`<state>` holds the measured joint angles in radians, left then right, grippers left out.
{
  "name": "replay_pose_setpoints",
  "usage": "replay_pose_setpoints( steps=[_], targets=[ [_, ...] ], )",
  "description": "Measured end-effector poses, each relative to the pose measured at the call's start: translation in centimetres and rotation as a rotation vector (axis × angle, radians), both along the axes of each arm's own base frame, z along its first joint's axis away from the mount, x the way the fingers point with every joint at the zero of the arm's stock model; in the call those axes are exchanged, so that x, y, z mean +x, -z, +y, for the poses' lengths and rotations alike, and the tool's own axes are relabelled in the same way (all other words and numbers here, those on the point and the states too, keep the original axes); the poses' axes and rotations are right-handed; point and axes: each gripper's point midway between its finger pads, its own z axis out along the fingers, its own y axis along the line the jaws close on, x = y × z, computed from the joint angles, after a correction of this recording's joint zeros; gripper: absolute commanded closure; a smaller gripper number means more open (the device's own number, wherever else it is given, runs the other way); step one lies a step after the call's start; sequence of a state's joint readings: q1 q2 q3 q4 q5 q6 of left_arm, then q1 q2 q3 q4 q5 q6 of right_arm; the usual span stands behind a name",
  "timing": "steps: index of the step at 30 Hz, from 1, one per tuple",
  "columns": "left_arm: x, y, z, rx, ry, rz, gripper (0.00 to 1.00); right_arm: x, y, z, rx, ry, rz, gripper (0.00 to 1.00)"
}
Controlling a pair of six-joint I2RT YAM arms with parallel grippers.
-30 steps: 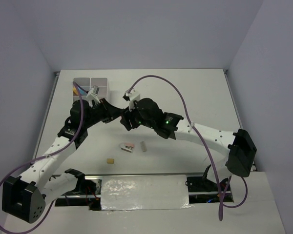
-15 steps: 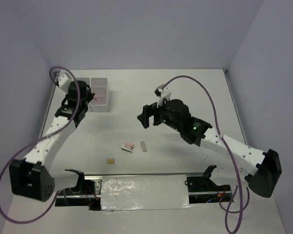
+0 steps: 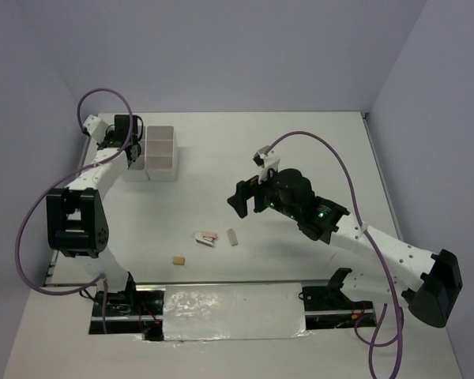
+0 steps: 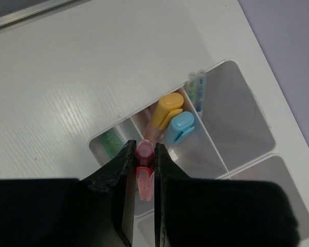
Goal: Sort the stationery into containers
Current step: Place the stationery in the storage box, then pick up the stationery from the center of the board.
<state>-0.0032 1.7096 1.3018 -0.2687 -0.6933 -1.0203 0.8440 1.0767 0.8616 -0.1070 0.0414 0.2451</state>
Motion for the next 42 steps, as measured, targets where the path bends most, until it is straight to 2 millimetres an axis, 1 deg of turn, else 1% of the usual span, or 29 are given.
replay_pose_setpoints(
  steps=[1, 3, 5, 8, 9, 10, 11, 15, 17, 19, 20, 21, 24, 27, 29, 30, 31, 32, 33, 35, 36, 39, 42],
  targets=[
    [-0.3, 0.2, 0.1, 0.001, -0.008, -0.001, 0.91, 0.0, 0.0, 0.0, -0.002, -0.002, -0.004, 0.0],
    [-0.7, 0.7, 0.2, 0.003, -0.014, -0.006, 0.82, 0.0, 0.0, 0.0, -0.007, -0.01, -0.006, 0.0],
    [-1.4, 1.5, 0.4, 0.006, -0.022, 0.007, 0.78, -0.1, 0.1, 0.1, -0.011, -0.017, -0.007, 0.0],
    [-2.0, 2.2, 0.9, -0.001, -0.043, 0.017, 0.67, -0.1, 0.4, 0.3, -0.021, -0.029, -0.005, 0.0],
    [-2.1, 2.4, 1.2, -0.003, -0.052, 0.019, 0.57, -0.1, 0.6, 0.3, -0.024, -0.031, -0.003, 0.0],
    [-2.2, 2.5, 1.4, -0.003, -0.058, 0.016, 0.52, -0.1, 0.7, 0.4, -0.027, -0.034, 0.0, 0.0],
    [-2.2, 2.6, 1.6, -0.005, -0.063, 0.013, 0.43, -0.1, 0.8, 0.4, -0.03, -0.035, 0.001, 0.0],
    [-2.4, 3.1, 2.1, -0.015, -0.074, 0.007, 0.26, -0.1, 0.9, 0.5, -0.034, -0.039, 0.002, 0.0],
    [-2.4, 3.3, 2.2, -0.02, -0.073, 0.003, 0.21, -0.1, 1.0, 0.5, -0.036, -0.039, 0.003, 0.0],
    [-2.3, 2.9, 2.2, -0.028, -0.067, -0.01, 0.2, 0.0, 1.1, 0.5, -0.038, -0.04, 0.005, 0.0],
    [-2.2, 2.6, 2.1, -0.033, -0.062, -0.019, 0.18, 0.0, 1.3, 0.6, -0.042, -0.039, 0.009, 0.0],
    [-2.2, 2.3, 2.0, -0.037, -0.056, -0.029, 0.12, 0.0, 1.5, 0.6, -0.047, -0.04, 0.014, 0.0],
    [-2.3, 0.2, 1.2, -0.06, -0.014, -0.071, 0.03, 0.1, 2.8, 1.1, -0.078, -0.054, 0.049, 0.0],
    [-2.9, -2.9, 0.1, -0.079, 0.053, -0.112, 0.01, 0.7, 4.6, 2.0, -0.135, -0.039, 0.094, 0.0],
    [-3.5, -5.1, -0.9, -0.083, 0.116, -0.136, 0.01, 0.5, 6.0, 2.3, -0.171, -0.027, 0.123, 0.04],
    [-4.0, -6.4, -1.7, -0.084, 0.154, -0.154, 0.01, 0.2, 6.8, 2.5, -0.194, -0.025, 0.141, 0.12],
    [-4.7, -7.5, -2.5, -0.081, 0.199, -0.168, 0.01, -0.1, 7.4, 2.6, -0.216, -0.024, 0.156, 0.17],
    [-5.3, -8.6, -3.4, -0.078, 0.242, -0.184, 0.01, -0.5, 8.2, 2.8, -0.241, -0.024, 0.173, 0.25],
    [-6.2, -9.8, -4.4, -0.078, 0.283, -0.208, 0.01, -0.9, 8.7, 3.1, -0.268, -0.028, 0.186, 0.28],
    [-8.1, -11.5, -6.4, -0.062, 0.376, -0.242, 0.01, -1.3, 9.7, 3.6, -0.312, -0.022, 0.212, 0.35],
    [-9.2, -12.2, -7.4, -0.062, 0.421, -0.263, 0.01, -1.6, 10.2, 3.9, -0.33, -0.019, 0.224, 0.35],
    [-12.2, -12.8, -9.9, -0.054, 0.548, -0.282, 0.01, -2.3, 12.0, 4.1, -0.378, 0.0, 0.265, 0.38],
    [-14.1, -12.3, -10.6, -0.041, 0.615, -0.257, 0.01, -2.8, 14.0, 4.0, -0.42, 0.014, 0.31, 0.43]
  ],
)
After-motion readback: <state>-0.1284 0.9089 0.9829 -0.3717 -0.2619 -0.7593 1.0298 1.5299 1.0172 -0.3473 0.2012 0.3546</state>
